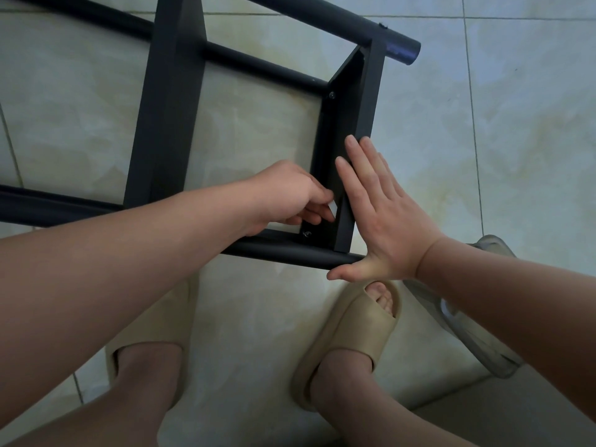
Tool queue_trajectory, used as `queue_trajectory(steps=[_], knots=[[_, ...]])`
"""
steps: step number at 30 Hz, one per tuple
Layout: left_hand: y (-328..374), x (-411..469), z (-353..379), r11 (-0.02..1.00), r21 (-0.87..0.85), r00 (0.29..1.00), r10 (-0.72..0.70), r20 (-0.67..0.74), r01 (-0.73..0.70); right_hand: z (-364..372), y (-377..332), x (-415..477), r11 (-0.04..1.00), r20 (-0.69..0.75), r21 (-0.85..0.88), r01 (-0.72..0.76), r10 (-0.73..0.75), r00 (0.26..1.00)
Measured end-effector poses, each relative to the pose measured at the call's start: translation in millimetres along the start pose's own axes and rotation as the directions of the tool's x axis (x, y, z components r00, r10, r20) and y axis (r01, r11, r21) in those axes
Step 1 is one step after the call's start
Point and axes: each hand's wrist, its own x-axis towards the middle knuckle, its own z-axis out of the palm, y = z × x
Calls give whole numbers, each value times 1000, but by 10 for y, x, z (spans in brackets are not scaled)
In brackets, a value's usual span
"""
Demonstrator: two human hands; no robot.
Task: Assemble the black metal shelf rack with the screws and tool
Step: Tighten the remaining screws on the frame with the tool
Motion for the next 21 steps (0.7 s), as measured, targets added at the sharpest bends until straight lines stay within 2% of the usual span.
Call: queue_trajectory(steps=[21], knots=[[-3, -13, -33, 993, 97, 995, 61, 76, -68, 7, 1, -3, 1000, -3, -2, 0, 0, 1000]])
